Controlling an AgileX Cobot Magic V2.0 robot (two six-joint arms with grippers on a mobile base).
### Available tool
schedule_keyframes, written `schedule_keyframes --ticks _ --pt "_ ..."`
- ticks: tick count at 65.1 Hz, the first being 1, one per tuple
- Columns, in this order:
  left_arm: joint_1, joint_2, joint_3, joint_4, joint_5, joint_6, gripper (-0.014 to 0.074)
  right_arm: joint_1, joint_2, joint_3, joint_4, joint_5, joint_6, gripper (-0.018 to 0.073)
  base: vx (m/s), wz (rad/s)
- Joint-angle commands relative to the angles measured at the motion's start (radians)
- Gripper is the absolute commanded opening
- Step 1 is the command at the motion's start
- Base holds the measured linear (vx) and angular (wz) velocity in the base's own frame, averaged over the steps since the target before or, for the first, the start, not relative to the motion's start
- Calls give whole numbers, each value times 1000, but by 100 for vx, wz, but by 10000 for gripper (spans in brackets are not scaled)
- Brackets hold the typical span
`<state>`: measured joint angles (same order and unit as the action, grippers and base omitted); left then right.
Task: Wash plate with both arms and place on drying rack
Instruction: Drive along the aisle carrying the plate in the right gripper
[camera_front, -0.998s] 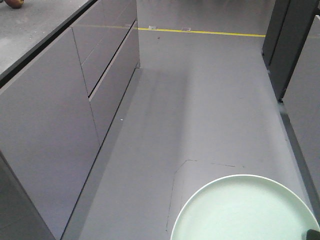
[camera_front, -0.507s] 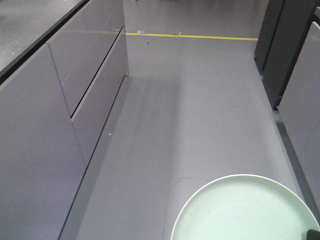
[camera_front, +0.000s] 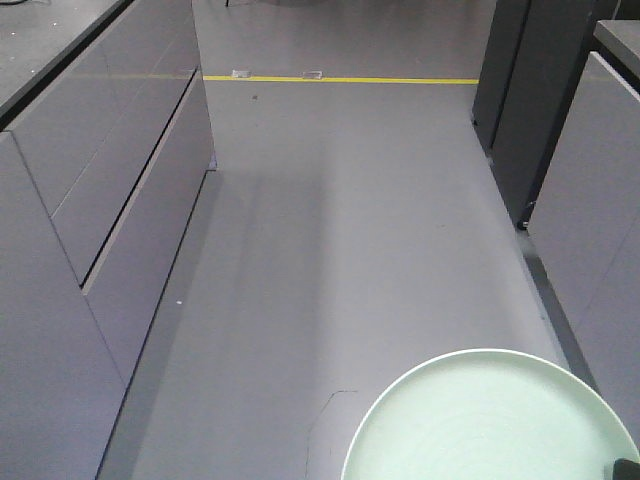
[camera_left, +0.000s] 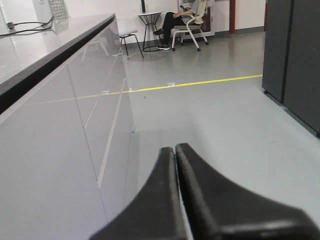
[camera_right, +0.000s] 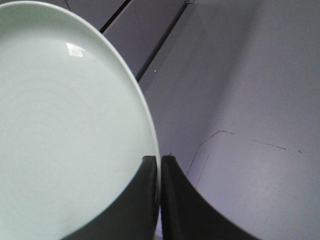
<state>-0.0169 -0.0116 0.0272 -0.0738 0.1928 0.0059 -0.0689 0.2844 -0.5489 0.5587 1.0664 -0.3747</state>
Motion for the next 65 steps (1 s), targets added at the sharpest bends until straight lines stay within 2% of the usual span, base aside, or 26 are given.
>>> schedule_keyframes --ticks 1,65 --pt "0 -14 -26 -3 -71 -6 -6 -5 11 -23 29 -57 1 -4 28 -15" --pt "0 -14 -26 -3 -71 -6 -6 -5 11 -23 29 -57 1 -4 26 -7"
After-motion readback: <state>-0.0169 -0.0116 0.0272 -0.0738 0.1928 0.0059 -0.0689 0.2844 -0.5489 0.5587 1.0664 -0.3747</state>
